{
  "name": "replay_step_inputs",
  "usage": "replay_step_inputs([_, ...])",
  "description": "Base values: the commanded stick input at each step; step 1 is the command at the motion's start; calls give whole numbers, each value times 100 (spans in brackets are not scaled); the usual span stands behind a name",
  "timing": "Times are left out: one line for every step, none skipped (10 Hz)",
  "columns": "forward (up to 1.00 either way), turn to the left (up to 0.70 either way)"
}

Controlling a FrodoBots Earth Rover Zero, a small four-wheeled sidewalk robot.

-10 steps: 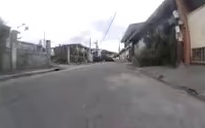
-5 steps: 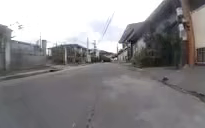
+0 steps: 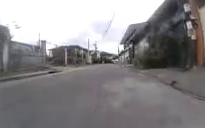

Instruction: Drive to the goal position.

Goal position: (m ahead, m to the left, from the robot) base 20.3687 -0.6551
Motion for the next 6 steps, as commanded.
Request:
replay_step_inputs([68,0])
replay_step_inputs([68,0])
replay_step_inputs([68,0])
replay_step_inputs([68,0])
replay_step_inputs([68,-1])
replay_step_inputs([68,-12])
